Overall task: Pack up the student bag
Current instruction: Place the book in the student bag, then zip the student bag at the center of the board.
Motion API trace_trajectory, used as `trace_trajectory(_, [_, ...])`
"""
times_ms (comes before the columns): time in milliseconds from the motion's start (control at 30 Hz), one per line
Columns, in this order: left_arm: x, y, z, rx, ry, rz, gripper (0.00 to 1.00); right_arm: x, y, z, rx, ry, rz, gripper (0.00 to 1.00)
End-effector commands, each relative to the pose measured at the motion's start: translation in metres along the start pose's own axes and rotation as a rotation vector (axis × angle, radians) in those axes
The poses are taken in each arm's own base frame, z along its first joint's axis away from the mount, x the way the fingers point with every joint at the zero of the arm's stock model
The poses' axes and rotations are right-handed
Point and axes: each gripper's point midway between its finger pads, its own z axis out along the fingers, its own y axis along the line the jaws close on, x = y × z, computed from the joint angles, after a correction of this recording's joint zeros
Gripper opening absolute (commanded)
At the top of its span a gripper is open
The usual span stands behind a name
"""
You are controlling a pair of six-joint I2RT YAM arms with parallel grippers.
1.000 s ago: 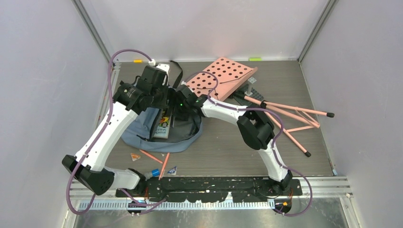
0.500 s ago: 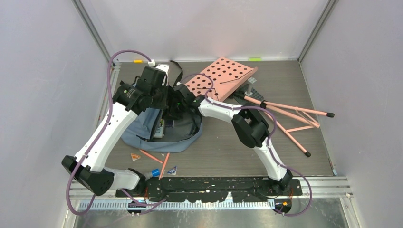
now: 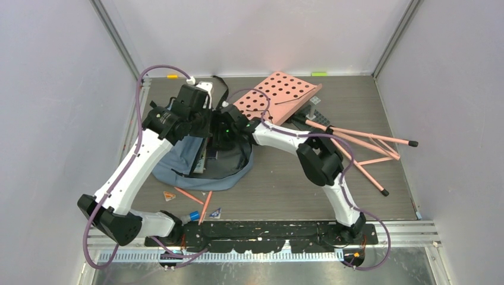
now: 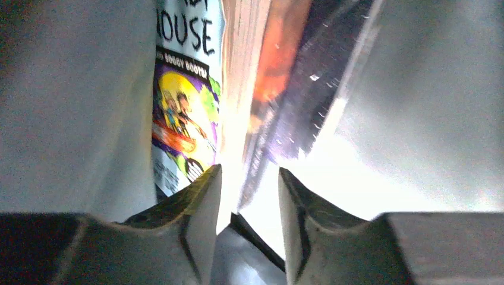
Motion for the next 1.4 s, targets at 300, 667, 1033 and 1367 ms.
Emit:
trace_trajectory(300, [-0.002, -0.039, 0.012, 0.207, -0.013, 0.025, 0.0, -0.031, -0.025, -0.208, 0.266, -0.32, -0.284, 0.74])
trace_trajectory(667, [0.056, -0.127, 0.064, 0.386, 0.161, -0.03, 0.03, -0.051, -0.061, -0.3, 0.422, -0.576, -0.204, 0.8])
trace_trajectory(1033, [0.044, -0.107, 0.051, 0.332, 0.089, 0.0, 0.82, -0.052, -0.054, -0.305, 0.408, -0.564, -0.275, 0.8])
trace_trajectory(1367, [0.031, 0.016, 0.034, 0.116, 0.034, -0.306, 0.89, -0.057, 0.014, -0.252, 0.141, -0.385, -0.486, 0.75])
